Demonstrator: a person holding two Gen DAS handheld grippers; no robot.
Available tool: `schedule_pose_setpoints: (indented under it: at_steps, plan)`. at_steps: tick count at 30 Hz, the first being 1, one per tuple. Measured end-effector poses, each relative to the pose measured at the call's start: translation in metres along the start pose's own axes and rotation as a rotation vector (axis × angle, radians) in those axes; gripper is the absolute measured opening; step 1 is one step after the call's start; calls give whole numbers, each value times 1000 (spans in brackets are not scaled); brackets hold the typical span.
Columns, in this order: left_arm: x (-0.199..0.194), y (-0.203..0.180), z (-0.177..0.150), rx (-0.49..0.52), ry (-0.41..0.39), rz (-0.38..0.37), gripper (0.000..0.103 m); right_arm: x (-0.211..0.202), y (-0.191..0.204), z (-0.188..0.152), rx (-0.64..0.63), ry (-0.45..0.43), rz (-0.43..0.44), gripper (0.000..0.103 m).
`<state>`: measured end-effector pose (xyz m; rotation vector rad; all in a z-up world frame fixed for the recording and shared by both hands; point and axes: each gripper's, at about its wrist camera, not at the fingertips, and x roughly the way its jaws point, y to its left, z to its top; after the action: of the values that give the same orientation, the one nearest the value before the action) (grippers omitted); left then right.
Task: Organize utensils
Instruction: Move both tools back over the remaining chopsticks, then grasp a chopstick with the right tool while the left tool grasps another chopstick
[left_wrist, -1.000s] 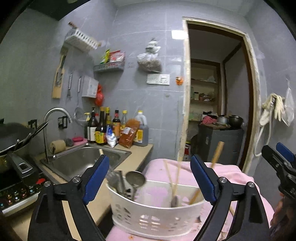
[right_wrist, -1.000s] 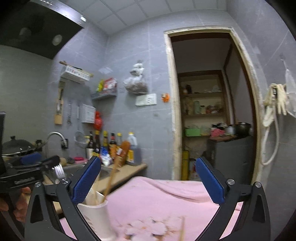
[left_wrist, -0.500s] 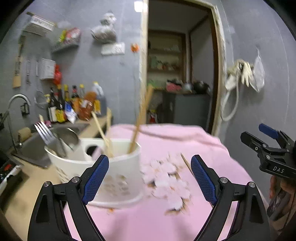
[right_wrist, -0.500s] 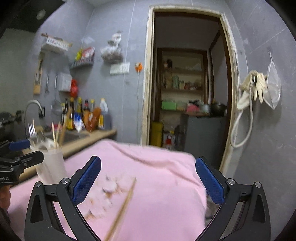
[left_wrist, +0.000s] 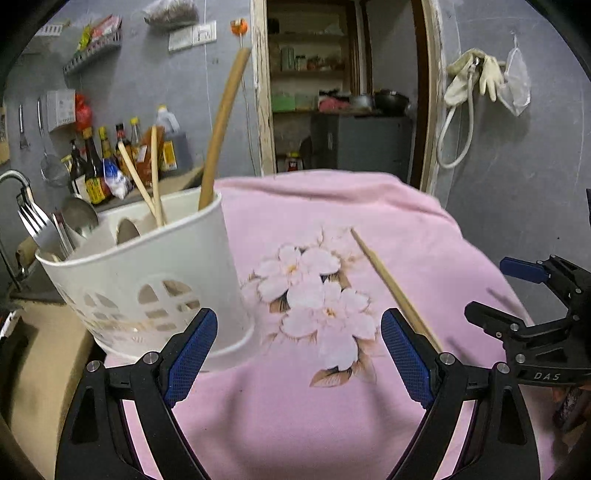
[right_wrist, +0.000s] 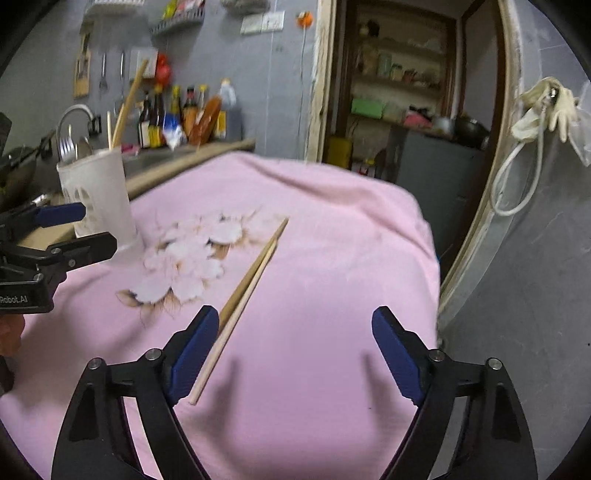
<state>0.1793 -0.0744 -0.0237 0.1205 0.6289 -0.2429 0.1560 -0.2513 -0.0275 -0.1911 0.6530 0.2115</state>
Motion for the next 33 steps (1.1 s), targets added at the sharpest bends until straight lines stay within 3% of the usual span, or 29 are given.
schedule_pose_setpoints:
  at_steps: [9, 22, 30, 33]
  plan:
    - [20, 10, -6, -50, 113, -21, 87, 40, 10, 1, -36, 166, 52, 60]
    - [29, 15, 5, -82, 195, -105, 86, 58, 28, 9, -116, 204, 26, 59]
    - [38, 5, 20, -80, 210, -169, 80, 59, 6, 13, -85, 186, 9, 11]
    - [47, -5, 30, -55, 218, -189, 69, 57, -4, 13, -66, 183, 18, 7]
